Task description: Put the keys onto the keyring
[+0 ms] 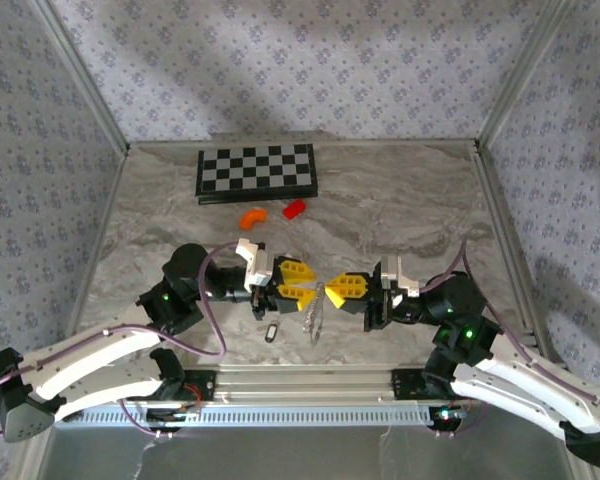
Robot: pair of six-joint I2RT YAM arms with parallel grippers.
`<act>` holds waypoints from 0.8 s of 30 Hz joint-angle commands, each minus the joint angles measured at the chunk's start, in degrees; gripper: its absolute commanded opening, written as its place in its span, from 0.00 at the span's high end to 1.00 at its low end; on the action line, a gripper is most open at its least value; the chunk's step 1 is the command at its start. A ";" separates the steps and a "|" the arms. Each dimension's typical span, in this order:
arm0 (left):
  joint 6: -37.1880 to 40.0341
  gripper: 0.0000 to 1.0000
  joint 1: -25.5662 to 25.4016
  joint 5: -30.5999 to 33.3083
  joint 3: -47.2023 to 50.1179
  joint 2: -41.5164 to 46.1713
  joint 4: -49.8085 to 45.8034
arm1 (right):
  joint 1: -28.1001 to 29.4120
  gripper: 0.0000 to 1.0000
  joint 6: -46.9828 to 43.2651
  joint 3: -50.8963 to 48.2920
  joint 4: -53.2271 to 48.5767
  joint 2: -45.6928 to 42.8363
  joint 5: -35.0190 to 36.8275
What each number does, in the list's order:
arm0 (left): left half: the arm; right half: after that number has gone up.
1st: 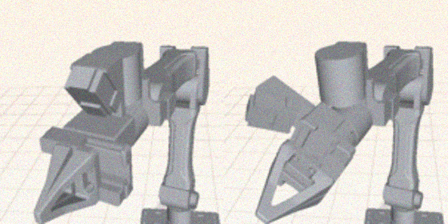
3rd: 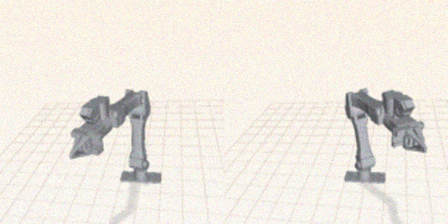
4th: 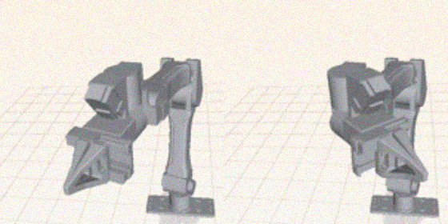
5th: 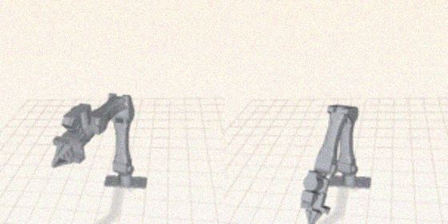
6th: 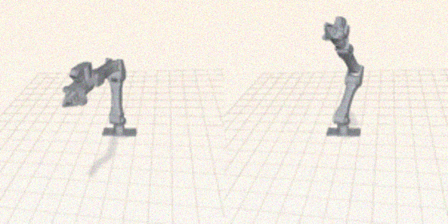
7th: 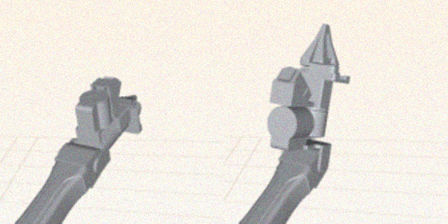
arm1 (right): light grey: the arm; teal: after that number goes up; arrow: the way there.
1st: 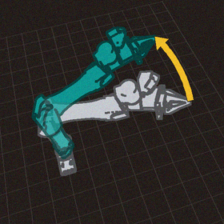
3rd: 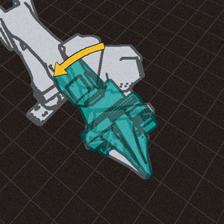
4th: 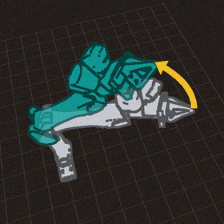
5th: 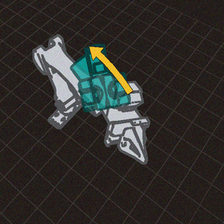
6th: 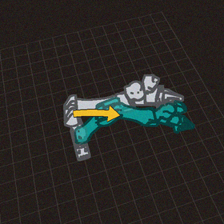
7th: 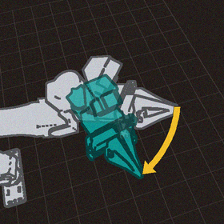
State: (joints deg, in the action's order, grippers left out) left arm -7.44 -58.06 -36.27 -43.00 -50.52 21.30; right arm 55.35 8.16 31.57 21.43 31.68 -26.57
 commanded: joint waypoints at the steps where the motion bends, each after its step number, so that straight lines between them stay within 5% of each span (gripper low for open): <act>1: -1.26 0.69 0.14 -2.00 -0.47 -0.41 3.75 | -0.48 1.00 0.70 -0.02 2.87 -0.30 -1.39; 24: -1.16 0.84 -0.43 -3.71 -2.17 -2.30 4.45 | -1.23 1.00 1.50 -0.37 4.41 0.66 -2.24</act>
State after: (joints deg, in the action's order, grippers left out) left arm -8.25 -58.13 -38.26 -43.03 -52.95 23.07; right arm 54.43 8.64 31.53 22.96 32.60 -28.14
